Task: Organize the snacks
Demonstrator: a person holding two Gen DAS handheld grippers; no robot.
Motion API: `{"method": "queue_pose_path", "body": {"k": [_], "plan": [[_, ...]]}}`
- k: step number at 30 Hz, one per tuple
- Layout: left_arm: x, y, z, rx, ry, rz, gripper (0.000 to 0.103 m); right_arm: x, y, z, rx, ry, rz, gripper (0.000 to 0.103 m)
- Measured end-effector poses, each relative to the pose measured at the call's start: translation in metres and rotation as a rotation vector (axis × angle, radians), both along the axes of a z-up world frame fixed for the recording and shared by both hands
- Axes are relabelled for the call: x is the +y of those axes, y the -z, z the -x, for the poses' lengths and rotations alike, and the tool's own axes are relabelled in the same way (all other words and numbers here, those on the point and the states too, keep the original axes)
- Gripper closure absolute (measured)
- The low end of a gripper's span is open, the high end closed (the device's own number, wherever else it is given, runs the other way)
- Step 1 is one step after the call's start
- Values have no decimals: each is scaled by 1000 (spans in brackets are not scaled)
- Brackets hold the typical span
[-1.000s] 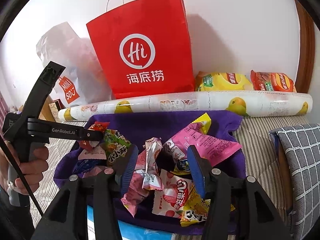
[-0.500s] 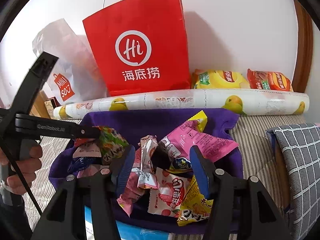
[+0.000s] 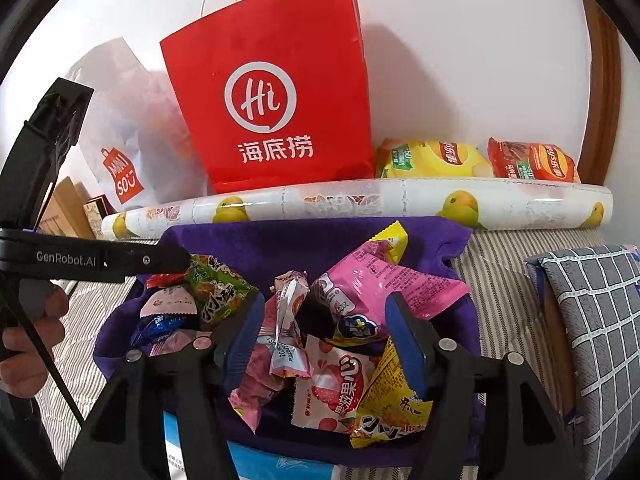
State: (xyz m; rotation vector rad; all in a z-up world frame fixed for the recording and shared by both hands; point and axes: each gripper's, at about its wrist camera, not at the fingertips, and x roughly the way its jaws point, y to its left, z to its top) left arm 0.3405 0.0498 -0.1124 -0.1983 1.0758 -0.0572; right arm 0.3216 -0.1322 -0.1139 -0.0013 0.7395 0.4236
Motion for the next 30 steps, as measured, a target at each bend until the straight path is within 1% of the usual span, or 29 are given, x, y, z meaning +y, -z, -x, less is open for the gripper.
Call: {"method": "queue_pose_path", "body": {"k": [6,13,15,20,25,30], "plan": [[-15,0,2,-4,37,-12,34,-2,-3,1,-7,17,-2,28],[-23,-5,7,-22,63,-33,33,-4,-5,1,-20,43,-4,21],[-25,-6,7,-23,68,-32,33,-4,-5,2,-29,45,3,18],[-25,-9,9,-31,71,-32,33,-2,-9,6,-50,40,7,17],[-22,-19,15,-52,68,-25,33,4,-13,8,-59,35,19,17],[-21,-30,21,-79,69,-26,33,6,-26,8,-25,29,3,17]]}}
